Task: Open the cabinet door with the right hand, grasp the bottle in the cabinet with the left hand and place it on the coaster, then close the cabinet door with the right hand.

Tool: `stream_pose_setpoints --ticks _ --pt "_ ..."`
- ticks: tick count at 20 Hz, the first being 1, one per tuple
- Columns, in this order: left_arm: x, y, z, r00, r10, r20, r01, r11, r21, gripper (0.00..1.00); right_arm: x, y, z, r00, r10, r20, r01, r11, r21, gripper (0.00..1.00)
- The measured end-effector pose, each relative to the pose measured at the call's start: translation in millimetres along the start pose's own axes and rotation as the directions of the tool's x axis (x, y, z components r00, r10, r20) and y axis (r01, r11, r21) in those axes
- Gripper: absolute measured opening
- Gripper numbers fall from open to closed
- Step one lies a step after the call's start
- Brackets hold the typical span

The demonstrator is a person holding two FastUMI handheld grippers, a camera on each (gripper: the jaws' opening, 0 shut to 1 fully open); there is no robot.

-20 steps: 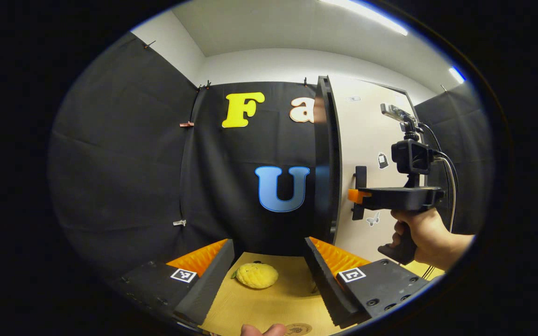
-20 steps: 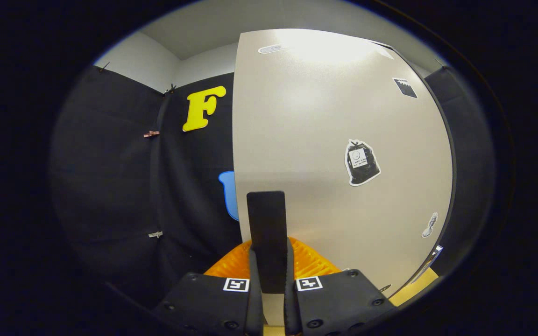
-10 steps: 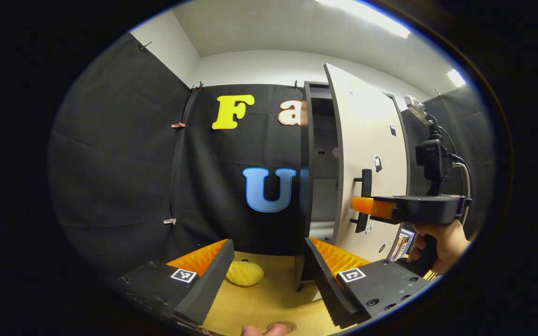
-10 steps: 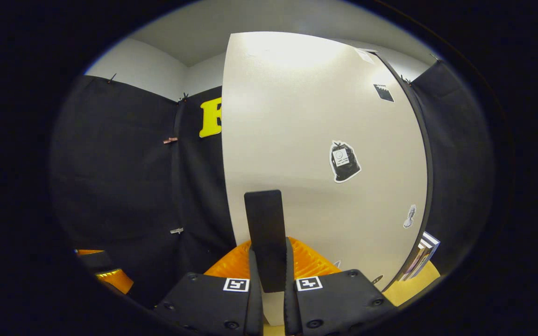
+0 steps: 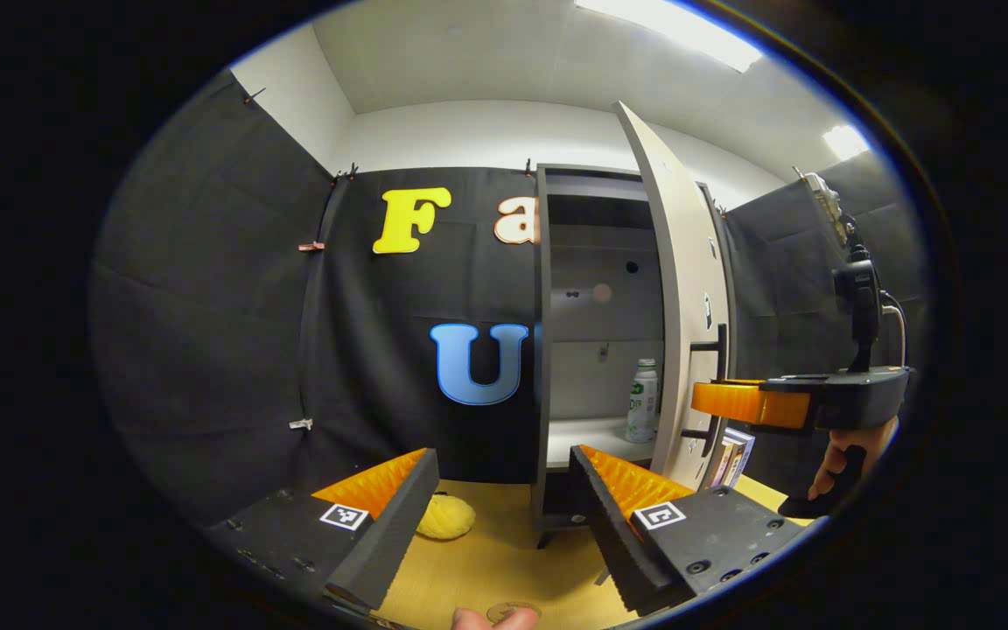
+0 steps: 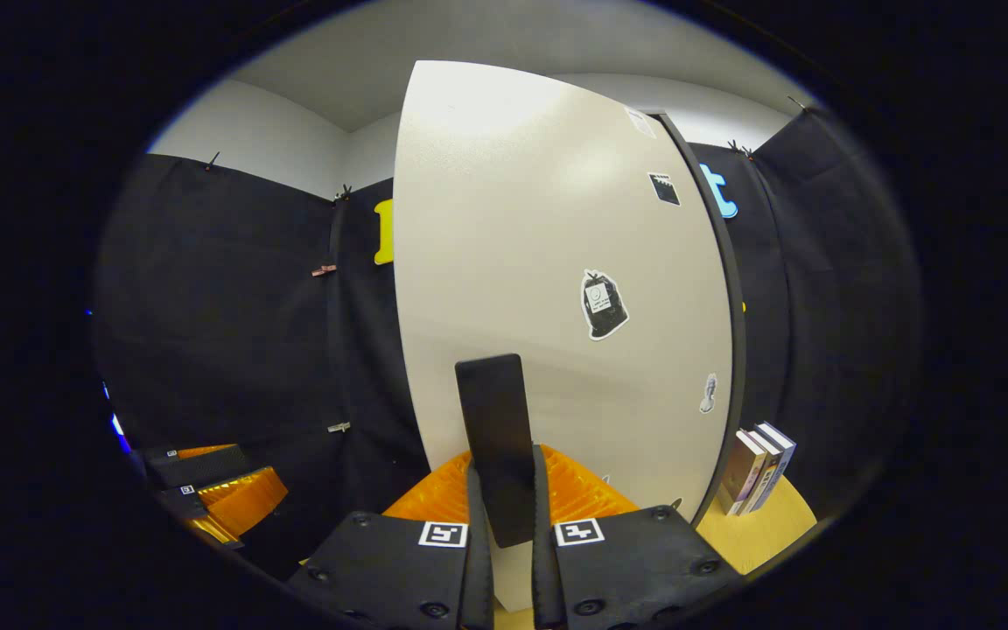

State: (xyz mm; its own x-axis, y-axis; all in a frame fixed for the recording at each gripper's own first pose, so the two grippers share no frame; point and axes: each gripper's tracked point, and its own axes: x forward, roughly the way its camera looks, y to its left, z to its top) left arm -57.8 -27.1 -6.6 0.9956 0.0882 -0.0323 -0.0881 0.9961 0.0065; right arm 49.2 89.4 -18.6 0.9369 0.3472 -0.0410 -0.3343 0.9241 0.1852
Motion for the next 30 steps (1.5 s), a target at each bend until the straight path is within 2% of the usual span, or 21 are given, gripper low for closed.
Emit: stream_pose_setpoints --ticks 2,3,8,13,14,15,16,18,19,28,29,30 --pt "0 -9 0 1.0 -0.018 0.004 0.018 1.0 -0.009 0.97 -14 -10 2 1.0 -0.02 0.0 0.02 1.0 -0.01 0.21" --pt "0 -14 0 1.0 -0.027 0.006 0.027 1.0 -0.016 0.94 -22 -14 3 0.999 -0.032 0.002 0.032 0.999 -0.021 0.21" --pt "0 -37 2 0.997 -0.075 0.004 0.075 0.997 -0.037 0.96 -50 -44 8 0.995 -0.1 -0.015 0.099 0.994 -0.052 0.21" --pt "7 -49 5 0.995 -0.102 0.01 0.102 0.994 -0.046 0.94 -69 -69 13 0.987 -0.163 -0.006 0.163 0.985 -0.063 0.22" --pt "9 -53 5 0.994 -0.109 0.011 0.109 0.993 -0.048 0.94 -72 -75 13 0.985 -0.173 -0.007 0.172 0.983 -0.065 0.22" --pt "12 -55 7 0.993 -0.114 0.013 0.115 0.992 -0.048 0.94 -74 -77 11 0.984 -0.179 -0.013 0.178 0.982 -0.064 0.17" --pt "14 -58 8 0.992 -0.122 0.015 0.122 0.991 -0.046 0.94 -77 -79 8 0.982 -0.185 -0.025 0.183 0.981 -0.062 0.21" --pt "19 -66 8 0.991 -0.136 0.015 0.136 0.99 -0.043 0.96 -88 -84 6 0.982 -0.184 -0.029 0.182 0.981 -0.069 0.21" --pt "23 -71 9 0.989 -0.145 0.015 0.146 0.988 -0.044 0.94 -93 -90 8 0.982 -0.189 -0.019 0.187 0.98 -0.073 0.21" --pt "35 -112 13 0.976 -0.216 0.01 0.217 0.976 -0.037 0.92 -121 -155 23 0.955 -0.296 0.023 0.297 0.952 -0.069 0.19" --pt "37 -115 13 0.975 -0.22 0.008 0.22 0.975 -0.033 0.97 -125 -161 25 0.952 -0.305 0.03 0.307 0.949 -0.069 0.18" --pt "35 -118 13 0.975 -0.223 0.006 0.223 0.974 -0.029 0.96 -128 -167 27 0.948 -0.316 0.036 0.317 0.946 -0.068 0.17"
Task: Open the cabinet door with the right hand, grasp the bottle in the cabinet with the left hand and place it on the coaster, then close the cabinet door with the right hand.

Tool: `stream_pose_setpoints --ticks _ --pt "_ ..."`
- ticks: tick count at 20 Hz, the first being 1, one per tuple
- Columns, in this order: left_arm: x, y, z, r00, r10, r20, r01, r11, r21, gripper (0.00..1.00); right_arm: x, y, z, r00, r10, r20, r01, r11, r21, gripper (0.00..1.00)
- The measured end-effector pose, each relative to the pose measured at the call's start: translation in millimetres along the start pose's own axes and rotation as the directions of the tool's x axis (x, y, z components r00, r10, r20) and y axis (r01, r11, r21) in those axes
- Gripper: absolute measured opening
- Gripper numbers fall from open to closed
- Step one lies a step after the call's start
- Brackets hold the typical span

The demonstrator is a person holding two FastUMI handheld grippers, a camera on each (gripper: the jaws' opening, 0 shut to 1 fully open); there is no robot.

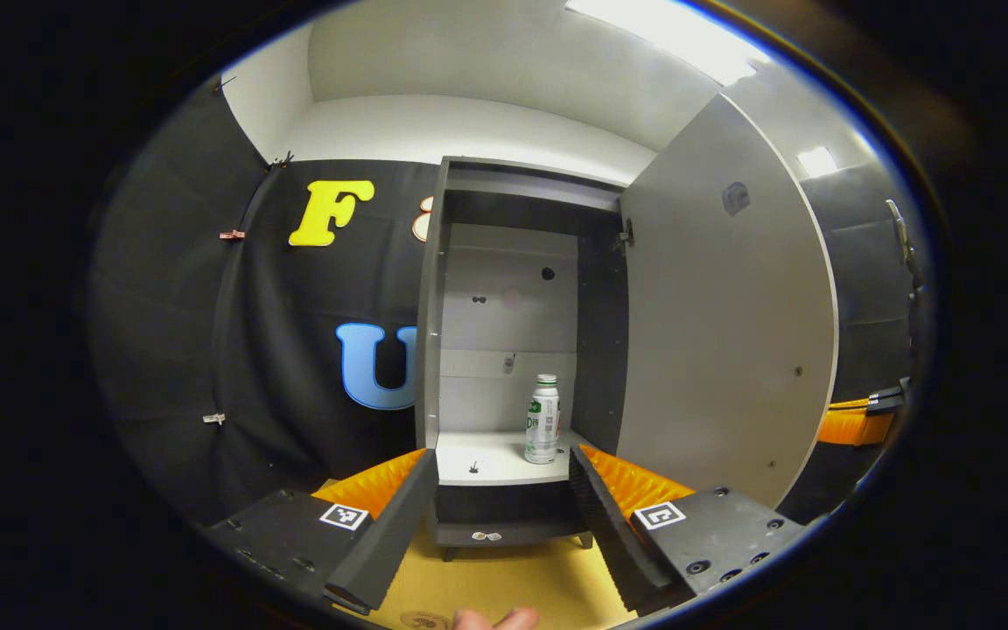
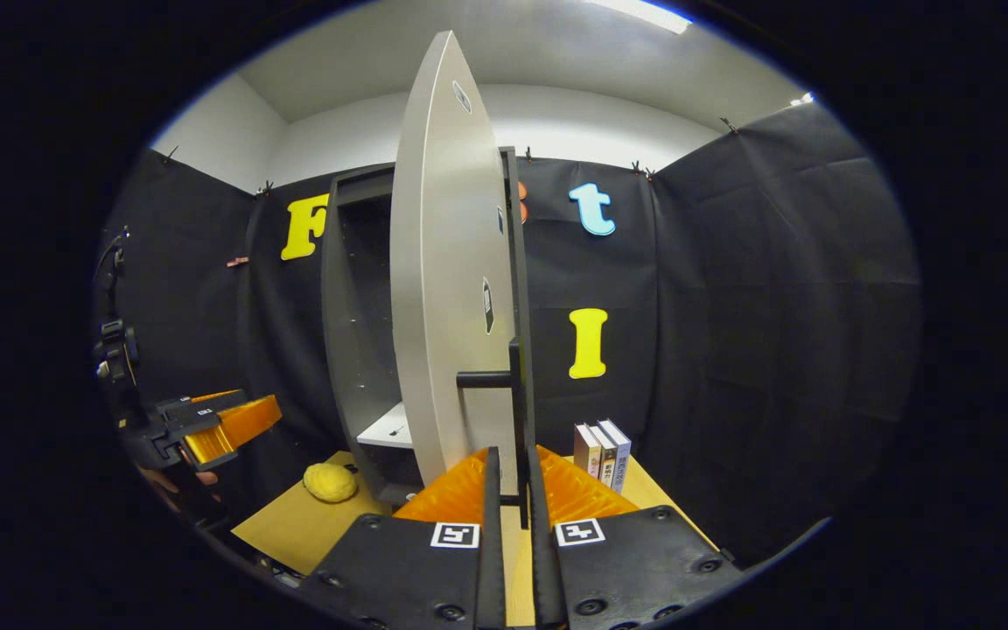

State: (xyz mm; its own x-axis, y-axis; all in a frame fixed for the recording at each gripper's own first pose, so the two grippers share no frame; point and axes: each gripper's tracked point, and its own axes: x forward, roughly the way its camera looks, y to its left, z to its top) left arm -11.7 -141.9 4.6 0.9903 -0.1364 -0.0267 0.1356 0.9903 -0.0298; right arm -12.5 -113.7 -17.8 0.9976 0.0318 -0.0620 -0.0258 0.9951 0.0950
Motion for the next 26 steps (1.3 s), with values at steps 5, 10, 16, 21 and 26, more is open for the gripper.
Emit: stream_pose_setpoints --ticks 5,10,16,21,26 --pt "11 -12 -5 1.0 -0.014 -0.013 0.014 1.0 0.008 0.96 -9 -31 12 0.997 -0.063 0.046 0.063 0.998 -0.01 0.16" --pt "38 -35 -6 0.999 -0.043 -0.011 0.043 0.999 0.001 0.94 -17 -36 13 0.997 -0.061 0.047 0.061 0.998 0.005 0.16" --pt "107 -60 -13 0.997 -0.068 -0.024 0.068 0.998 -0.006 0.95 -23 -51 15 0.996 -0.079 0.039 0.079 0.997 0.007 0.25" --pt "169 -74 -24 0.997 -0.056 -0.047 0.056 0.998 0.01 0.95 -37 -84 11 0.992 -0.121 0.035 0.12 0.992 0.042 0.7" --pt "237 -82 -34 0.998 -0.041 -0.05 0.044 0.998 0.051 0.94 -45 -115 17 0.983 -0.166 0.073 0.162 0.985 0.054 0.97"
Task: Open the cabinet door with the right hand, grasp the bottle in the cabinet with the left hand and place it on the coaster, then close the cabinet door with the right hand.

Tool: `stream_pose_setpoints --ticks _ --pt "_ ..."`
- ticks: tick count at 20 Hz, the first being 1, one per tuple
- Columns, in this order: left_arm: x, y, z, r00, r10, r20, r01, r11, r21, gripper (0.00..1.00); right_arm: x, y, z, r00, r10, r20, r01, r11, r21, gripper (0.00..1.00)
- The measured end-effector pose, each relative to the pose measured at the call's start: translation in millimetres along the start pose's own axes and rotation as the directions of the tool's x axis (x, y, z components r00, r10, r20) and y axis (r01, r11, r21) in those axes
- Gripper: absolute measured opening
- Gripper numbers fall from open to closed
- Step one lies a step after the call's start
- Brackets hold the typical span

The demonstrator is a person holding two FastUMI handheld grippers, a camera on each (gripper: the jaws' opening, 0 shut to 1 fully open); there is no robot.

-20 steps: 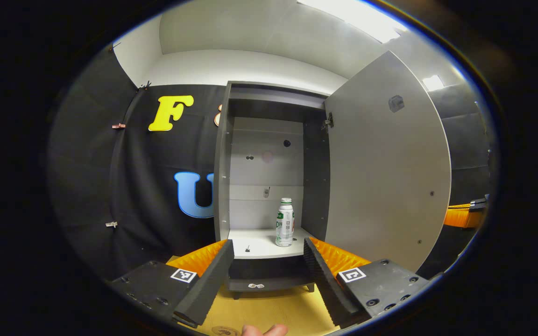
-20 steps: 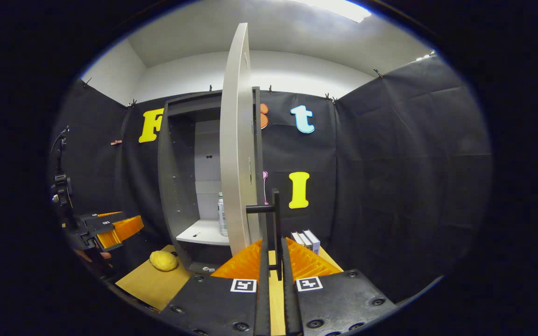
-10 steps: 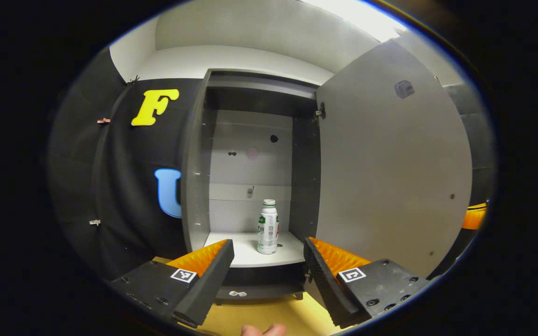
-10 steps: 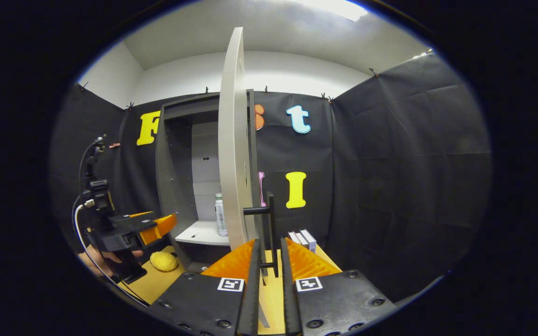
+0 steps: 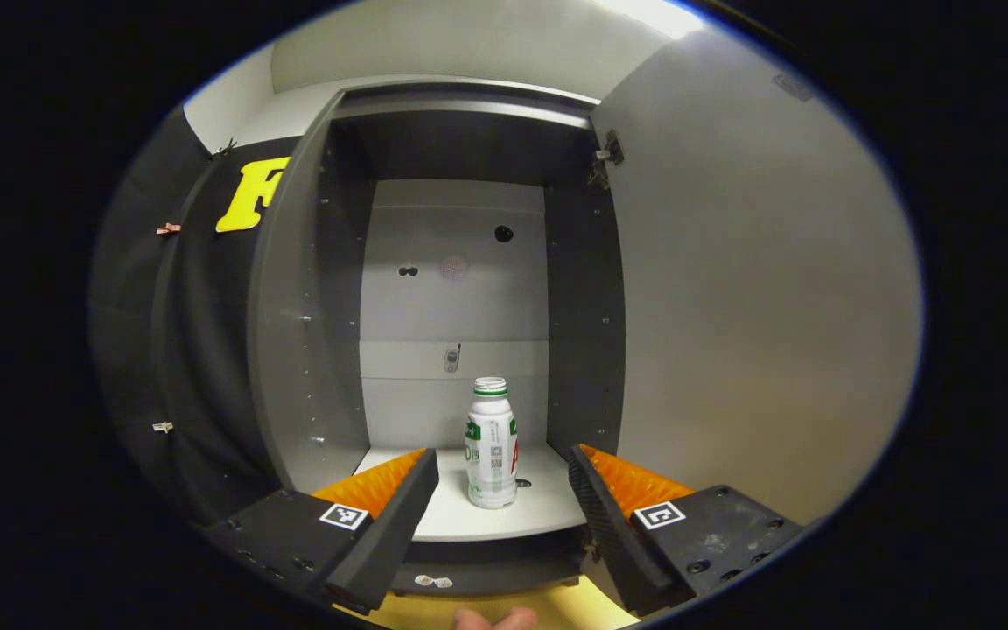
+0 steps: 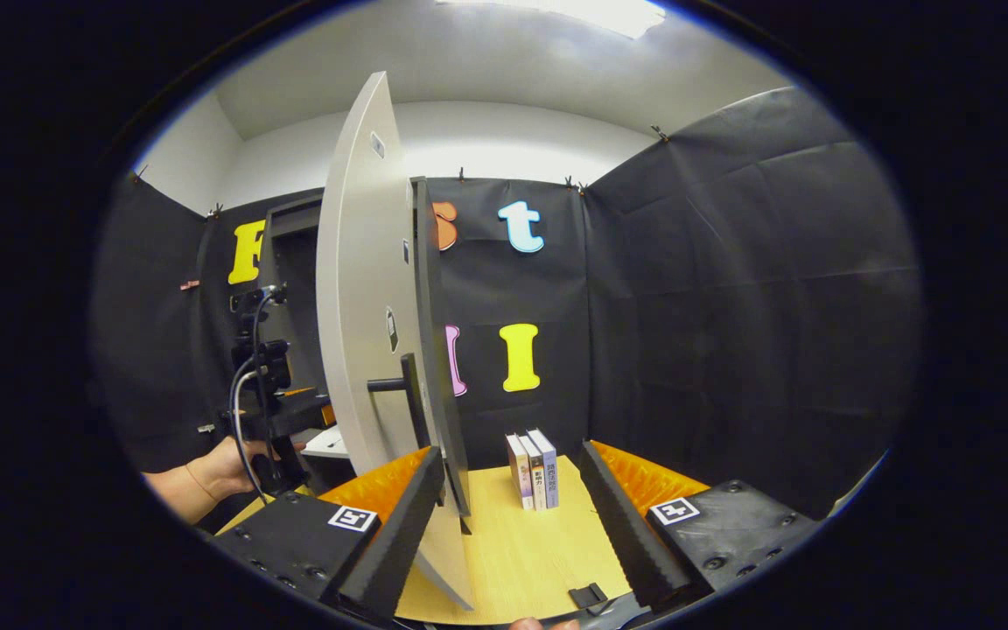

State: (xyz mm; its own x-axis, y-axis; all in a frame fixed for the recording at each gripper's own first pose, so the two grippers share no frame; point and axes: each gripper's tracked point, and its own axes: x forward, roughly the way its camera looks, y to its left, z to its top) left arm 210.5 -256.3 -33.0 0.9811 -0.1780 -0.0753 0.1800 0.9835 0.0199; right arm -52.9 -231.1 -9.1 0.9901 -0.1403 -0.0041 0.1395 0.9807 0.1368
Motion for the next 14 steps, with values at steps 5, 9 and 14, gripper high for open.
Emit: stream_pose_setpoints --ticks 5,9,14 --pt "73 5 -27 0.997 0.034 -0.065 -0.034 0.999 0.001 0.92 11 -31 3 0.998 -0.05 0.027 0.05 0.999 -0.005 0.97" --pt "123 16 -58 0.989 0.074 -0.127 -0.077 0.997 -0.014 0.95 16 -49 -3 0.996 -0.086 0.022 0.087 0.996 -0.033 0.97" --pt "160 22 -61 0.99 0.1 -0.095 -0.101 0.995 -0.003 0.95 21 -58 -4 0.995 -0.103 0.01 0.103 0.994 -0.035 0.98"
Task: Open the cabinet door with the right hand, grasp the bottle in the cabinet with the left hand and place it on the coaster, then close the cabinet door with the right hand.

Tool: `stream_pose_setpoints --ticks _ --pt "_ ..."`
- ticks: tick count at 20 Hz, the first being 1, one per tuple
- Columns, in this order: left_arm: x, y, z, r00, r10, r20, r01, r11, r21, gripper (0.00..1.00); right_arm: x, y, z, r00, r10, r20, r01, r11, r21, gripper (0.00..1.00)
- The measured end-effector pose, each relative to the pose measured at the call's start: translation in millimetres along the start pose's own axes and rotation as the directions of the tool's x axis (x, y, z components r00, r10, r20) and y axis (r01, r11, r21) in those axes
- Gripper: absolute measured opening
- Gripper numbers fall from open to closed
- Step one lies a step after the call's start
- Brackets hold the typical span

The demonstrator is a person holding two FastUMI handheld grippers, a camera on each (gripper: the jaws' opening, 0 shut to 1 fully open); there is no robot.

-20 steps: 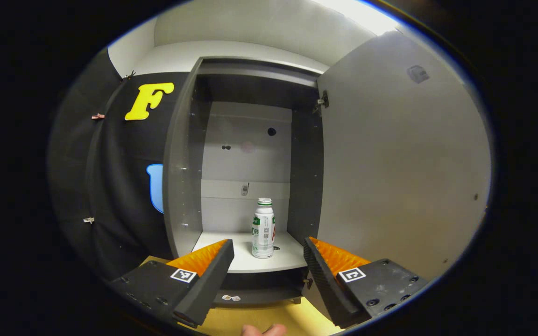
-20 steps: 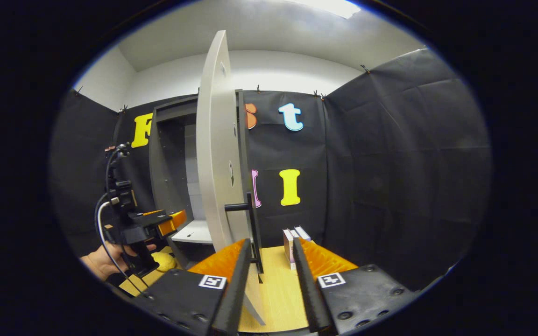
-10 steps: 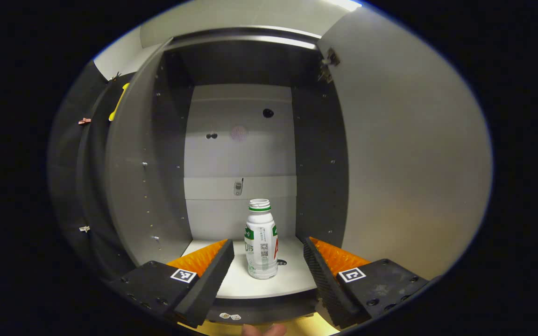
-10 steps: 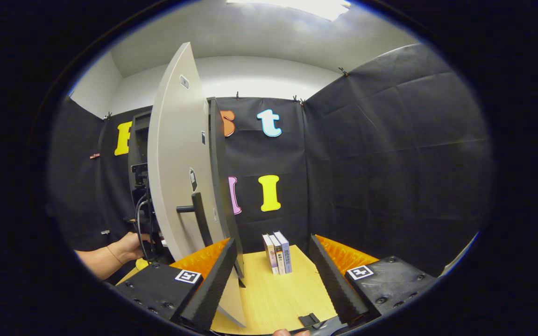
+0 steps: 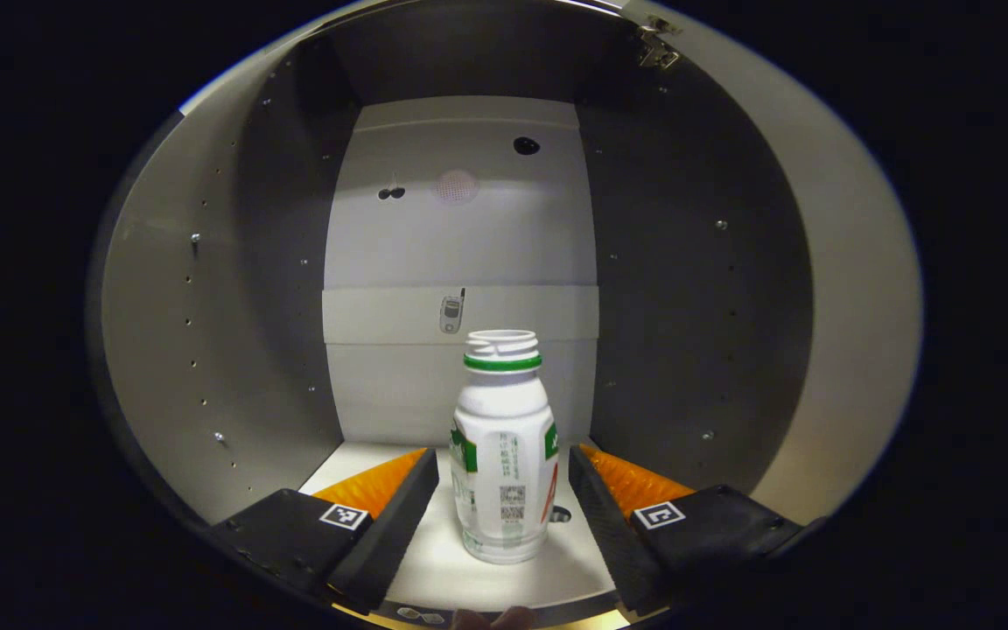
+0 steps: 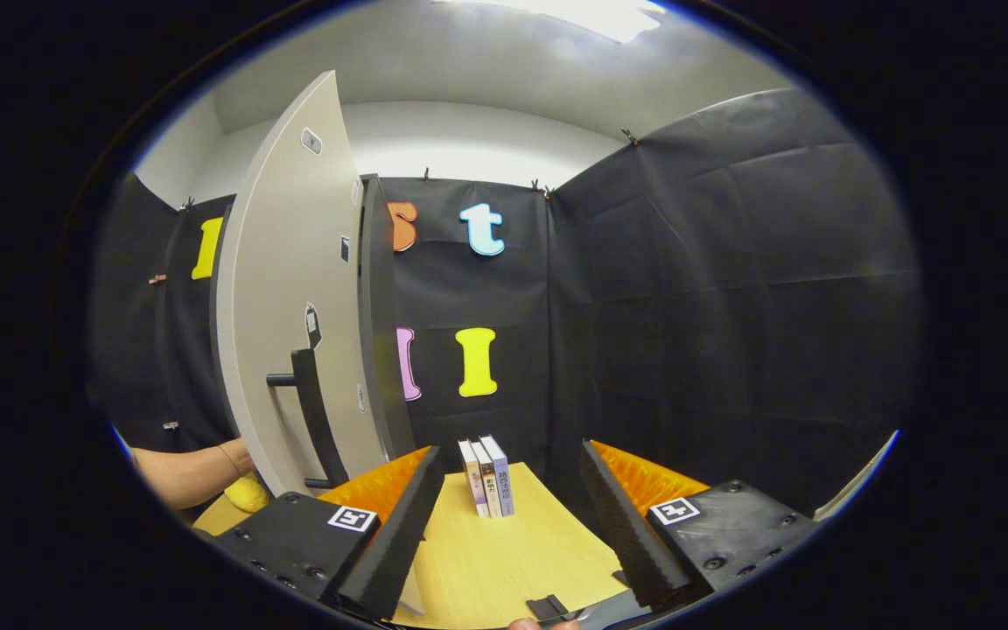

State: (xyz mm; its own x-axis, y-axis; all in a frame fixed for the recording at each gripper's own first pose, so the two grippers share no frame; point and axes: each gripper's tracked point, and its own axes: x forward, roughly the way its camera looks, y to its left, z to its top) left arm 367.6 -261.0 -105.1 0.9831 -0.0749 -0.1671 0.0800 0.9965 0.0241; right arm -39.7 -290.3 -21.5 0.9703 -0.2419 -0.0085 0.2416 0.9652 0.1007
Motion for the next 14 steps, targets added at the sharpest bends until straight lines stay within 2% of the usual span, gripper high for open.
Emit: stream_pose_setpoints --ticks 3,4,5,9,14 --pt "13 1 4 1.0 -0.009 0.002 0.009 1.0 -0.013 0.94 7 3 -2 1.0 0.005 -0.004 -0.005 1.0 -0.003 0.98" --pt "14 2 3 1.0 -0.002 0.003 0.002 1.0 -0.022 0.92 7 5 0 1.0 0.006 -0.002 -0.006 1.0 -0.004 0.98" --pt "11 1 4 1.0 -0.004 0.001 0.004 1.0 -0.03 0.8 9 7 1 1.0 0.009 0.001 -0.009 1.0 -0.004 0.97" --pt "-3 7 13 1.0 -0.011 0.016 0.012 0.998 -0.058 0.78 7 18 6 1.0 0.024 0.012 -0.025 1.0 0.005 0.97" --pt "-53 23 33 0.999 -0.017 0.043 0.019 0.999 -0.039 0.78 -3 39 12 0.998 0.049 0.025 -0.049 0.999 -0.005 0.97"
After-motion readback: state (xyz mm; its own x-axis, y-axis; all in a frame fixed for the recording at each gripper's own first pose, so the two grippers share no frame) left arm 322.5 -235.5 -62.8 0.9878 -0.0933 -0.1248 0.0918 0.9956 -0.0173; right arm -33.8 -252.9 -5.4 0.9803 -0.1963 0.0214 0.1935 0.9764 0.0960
